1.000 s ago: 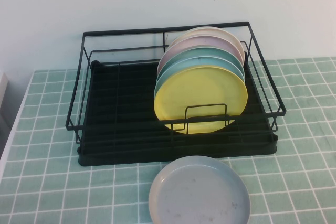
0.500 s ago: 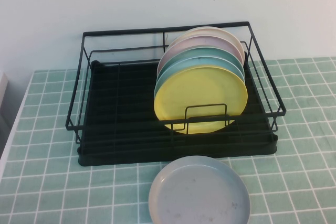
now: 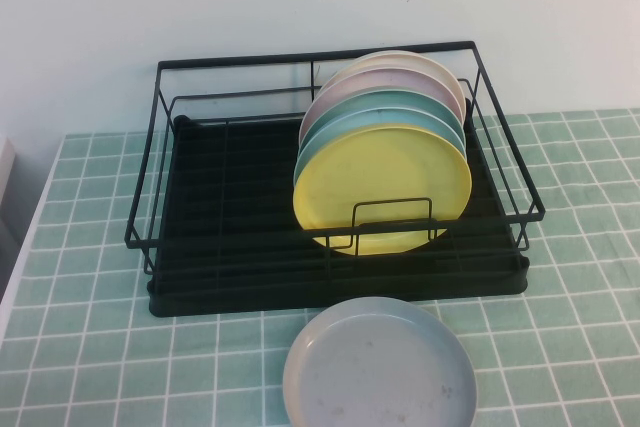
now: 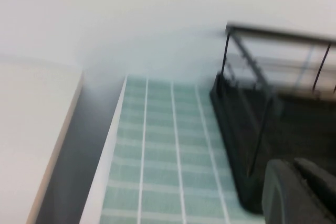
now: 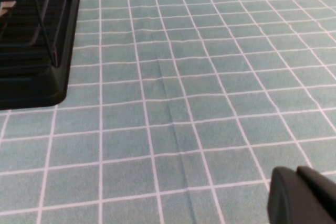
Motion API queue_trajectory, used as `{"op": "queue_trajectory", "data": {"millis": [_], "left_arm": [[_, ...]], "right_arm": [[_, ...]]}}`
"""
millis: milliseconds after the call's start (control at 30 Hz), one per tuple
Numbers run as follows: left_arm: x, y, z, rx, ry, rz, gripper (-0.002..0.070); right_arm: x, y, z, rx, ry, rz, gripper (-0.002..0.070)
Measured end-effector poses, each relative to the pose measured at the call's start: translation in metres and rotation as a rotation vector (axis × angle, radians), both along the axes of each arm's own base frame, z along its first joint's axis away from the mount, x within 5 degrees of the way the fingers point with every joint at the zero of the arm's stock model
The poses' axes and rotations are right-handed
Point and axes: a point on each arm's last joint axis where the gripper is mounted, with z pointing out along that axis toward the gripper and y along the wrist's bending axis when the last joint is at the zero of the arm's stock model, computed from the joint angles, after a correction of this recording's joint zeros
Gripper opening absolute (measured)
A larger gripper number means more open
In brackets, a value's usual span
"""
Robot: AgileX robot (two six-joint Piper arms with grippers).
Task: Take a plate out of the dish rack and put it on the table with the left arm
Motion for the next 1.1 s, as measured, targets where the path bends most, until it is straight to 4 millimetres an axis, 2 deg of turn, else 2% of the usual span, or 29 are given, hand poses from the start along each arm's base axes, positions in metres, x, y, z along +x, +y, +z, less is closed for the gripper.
{"op": "queue_trajectory", "data": {"millis": [367, 500, 633, 767, 1100], "left_arm": [[-0.001, 0.005, 0.026, -0.094, -0.281, 0.045, -0.0004], [-0.009, 0.010, 0.048, -0.209, -0.541, 0.068, -0.0003], [-0.025, 0.014, 0.070, -0.231, -0.844, 0.086, -0.0004], [-0.032, 0.013, 0.082, -0.238, -0.929, 0.058, -0.0004], [-0.065, -0.001, 0.181, 0.022, -0.983, -0.014, -0.0004]], "right_arm": [[0.000, 0.000, 0.000, 0.000, 0.000, 0.000, -0.0002], [0.000, 0.000, 0.000, 0.000, 0.000, 0.000, -0.0002], [0.000, 0.000, 0.000, 0.000, 0.000, 0.000, -0.0002], [0.000, 0.000, 0.000, 0.000, 0.000, 0.000, -0.0002], [0.000, 0.000, 0.000, 0.000, 0.000, 0.000, -0.0002]]}}
